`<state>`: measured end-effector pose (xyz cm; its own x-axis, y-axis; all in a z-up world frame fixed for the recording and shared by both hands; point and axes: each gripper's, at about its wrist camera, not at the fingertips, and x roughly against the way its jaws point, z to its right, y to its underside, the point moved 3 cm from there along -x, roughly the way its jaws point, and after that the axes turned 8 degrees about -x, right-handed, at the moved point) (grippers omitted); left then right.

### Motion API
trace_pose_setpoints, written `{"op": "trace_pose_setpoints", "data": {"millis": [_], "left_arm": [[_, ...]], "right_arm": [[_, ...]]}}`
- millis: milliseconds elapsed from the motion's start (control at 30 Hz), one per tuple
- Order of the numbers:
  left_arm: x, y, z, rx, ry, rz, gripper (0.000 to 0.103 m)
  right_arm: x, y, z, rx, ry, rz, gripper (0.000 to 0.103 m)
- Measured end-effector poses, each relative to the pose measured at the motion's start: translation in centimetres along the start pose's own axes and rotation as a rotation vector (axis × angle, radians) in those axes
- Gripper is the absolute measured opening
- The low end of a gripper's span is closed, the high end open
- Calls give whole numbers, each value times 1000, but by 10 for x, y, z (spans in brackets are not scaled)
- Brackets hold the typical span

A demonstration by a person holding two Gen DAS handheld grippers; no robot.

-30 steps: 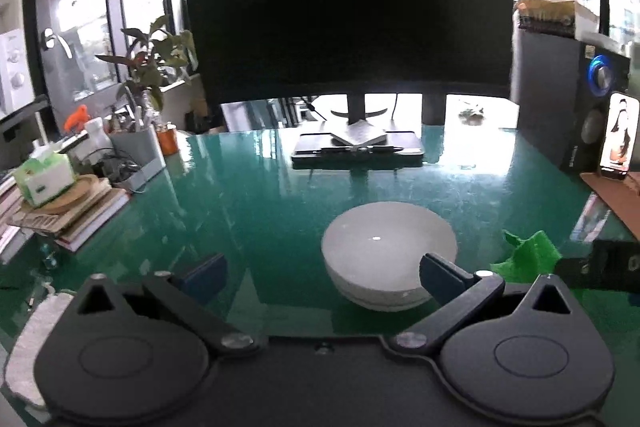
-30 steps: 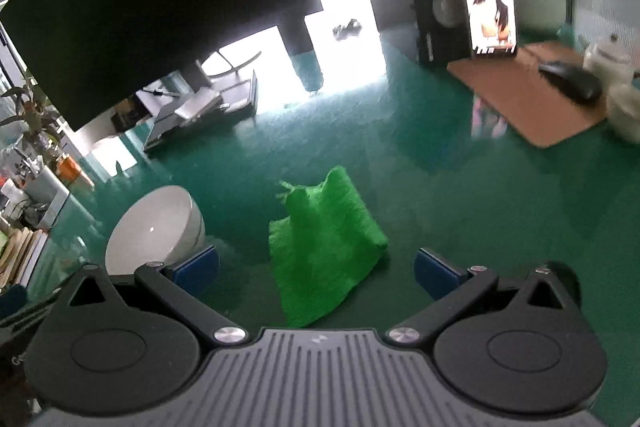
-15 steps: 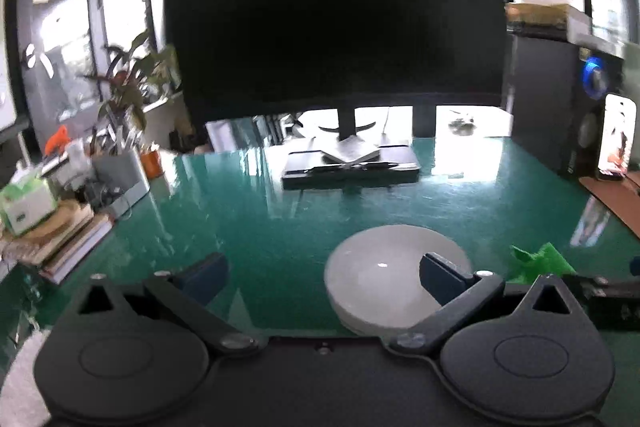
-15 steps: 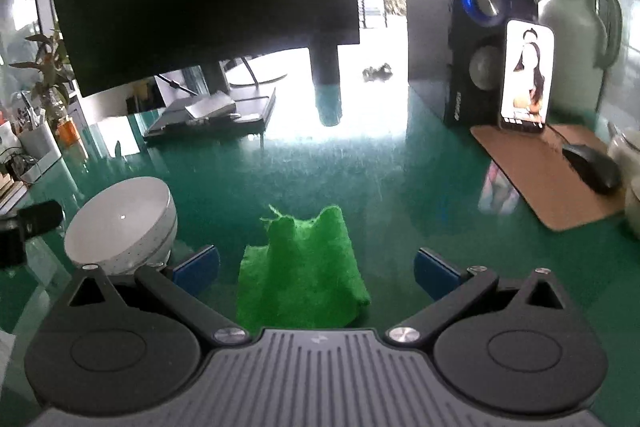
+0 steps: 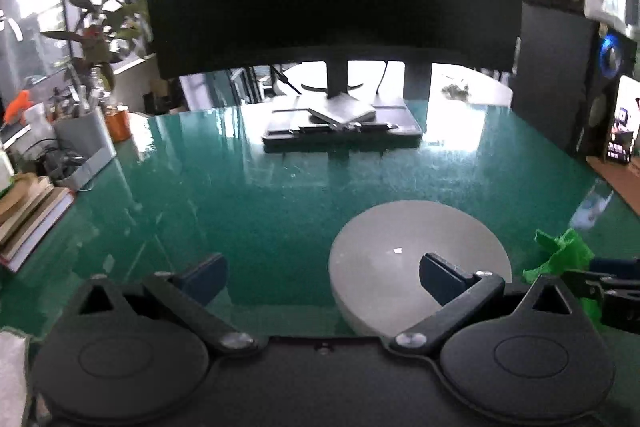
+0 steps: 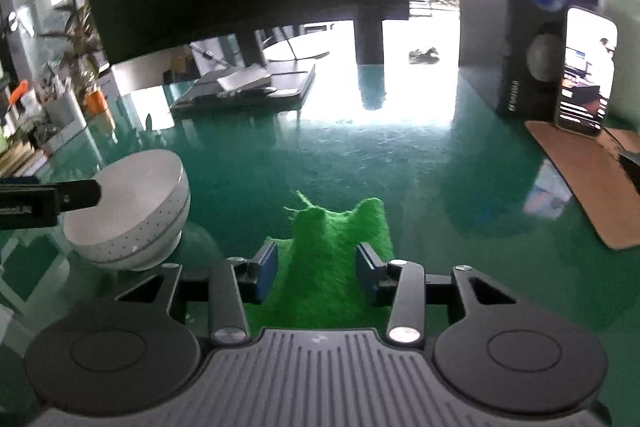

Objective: Clean bowl
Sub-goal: 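Close the right gripper on the green cloth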

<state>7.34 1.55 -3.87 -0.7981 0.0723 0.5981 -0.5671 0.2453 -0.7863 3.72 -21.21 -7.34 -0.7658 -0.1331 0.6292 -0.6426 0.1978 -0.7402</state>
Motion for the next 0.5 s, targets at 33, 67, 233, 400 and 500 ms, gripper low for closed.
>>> {"op": "trace_pose_setpoints", "data": {"millis": [33,67,233,400,500], "left_arm": [[-2,0,0,7,12,1,102],[-6,1,-1,25,34,8,102],[-12,3,-9,72,-19,52,103],[-22,7,-2,16,-48,3,103],[-29,10,-7,88,23,-42,102]], "right_arm": [[-6,0,-1,5,5,-14,45],[-10,0,-1,9,7,-22,46],[-16,2,-8,83,46,0,45],[-15,4,-10,96,46,21,22],[-13,4,-7,65,23,26,7]]}}
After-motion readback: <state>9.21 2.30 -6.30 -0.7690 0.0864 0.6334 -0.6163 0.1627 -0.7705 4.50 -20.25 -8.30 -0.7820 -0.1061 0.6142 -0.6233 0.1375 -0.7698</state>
